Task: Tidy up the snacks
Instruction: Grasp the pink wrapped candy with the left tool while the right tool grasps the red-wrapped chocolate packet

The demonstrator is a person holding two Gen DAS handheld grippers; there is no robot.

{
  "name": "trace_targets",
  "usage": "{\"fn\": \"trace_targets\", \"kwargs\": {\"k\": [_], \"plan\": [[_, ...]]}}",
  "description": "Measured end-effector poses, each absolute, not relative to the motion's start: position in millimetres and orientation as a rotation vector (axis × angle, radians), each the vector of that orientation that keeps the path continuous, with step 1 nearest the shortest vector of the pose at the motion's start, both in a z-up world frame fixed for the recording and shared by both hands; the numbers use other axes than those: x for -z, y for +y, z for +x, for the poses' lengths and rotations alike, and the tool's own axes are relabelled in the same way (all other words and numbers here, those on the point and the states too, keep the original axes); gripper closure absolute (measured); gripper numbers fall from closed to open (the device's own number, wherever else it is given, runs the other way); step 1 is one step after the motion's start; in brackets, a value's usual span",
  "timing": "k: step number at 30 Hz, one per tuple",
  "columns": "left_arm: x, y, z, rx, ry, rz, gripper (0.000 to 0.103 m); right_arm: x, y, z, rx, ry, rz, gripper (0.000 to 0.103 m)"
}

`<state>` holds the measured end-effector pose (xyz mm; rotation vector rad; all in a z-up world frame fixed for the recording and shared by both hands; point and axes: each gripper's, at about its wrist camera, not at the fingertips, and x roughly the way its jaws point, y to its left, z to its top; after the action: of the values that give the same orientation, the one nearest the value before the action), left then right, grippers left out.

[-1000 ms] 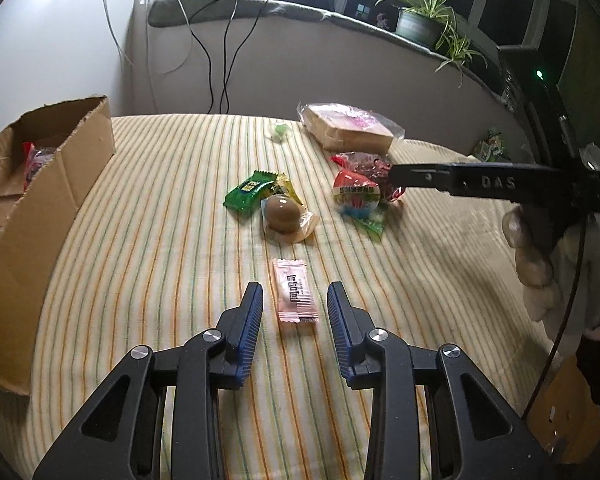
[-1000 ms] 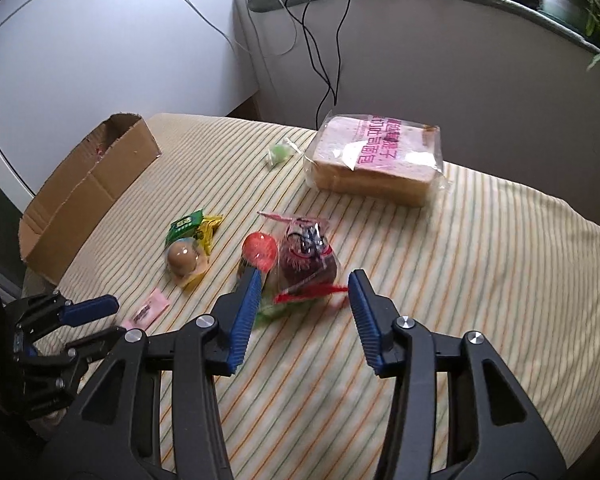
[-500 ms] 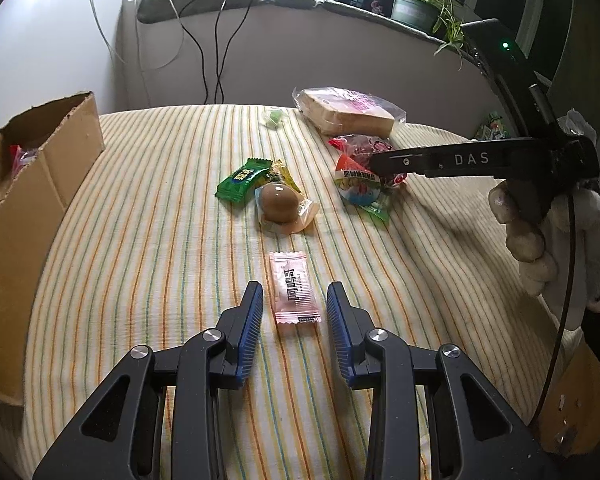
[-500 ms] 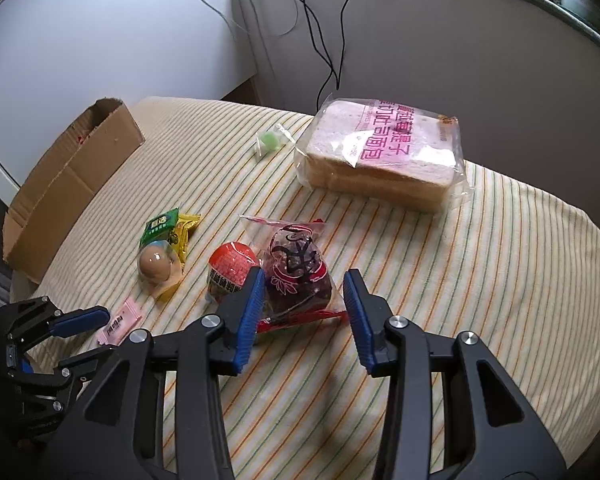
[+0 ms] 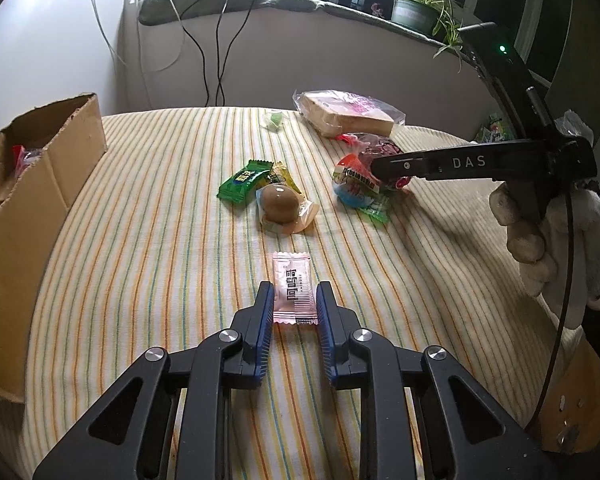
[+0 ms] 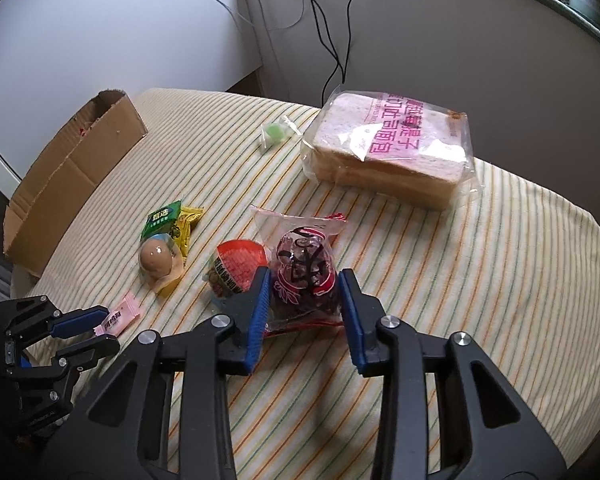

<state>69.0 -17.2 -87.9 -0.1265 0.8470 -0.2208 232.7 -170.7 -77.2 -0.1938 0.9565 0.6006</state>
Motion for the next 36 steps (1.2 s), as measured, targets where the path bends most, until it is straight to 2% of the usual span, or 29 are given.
{"fn": "trace_targets", "kwargs": {"k": [21,36], "plan": [[58.2,3.4,50.0,0.198,0.745,-0.180,0.083,41.5,-192.2,203.0,-0.566,0.875,-0.150,0.068],[30.5,60.9,32.8,0.089,0.657,-0.206,0.083,14.7,-129.0,177.4,-0.657,0.802,-0.204,0.068]]}}
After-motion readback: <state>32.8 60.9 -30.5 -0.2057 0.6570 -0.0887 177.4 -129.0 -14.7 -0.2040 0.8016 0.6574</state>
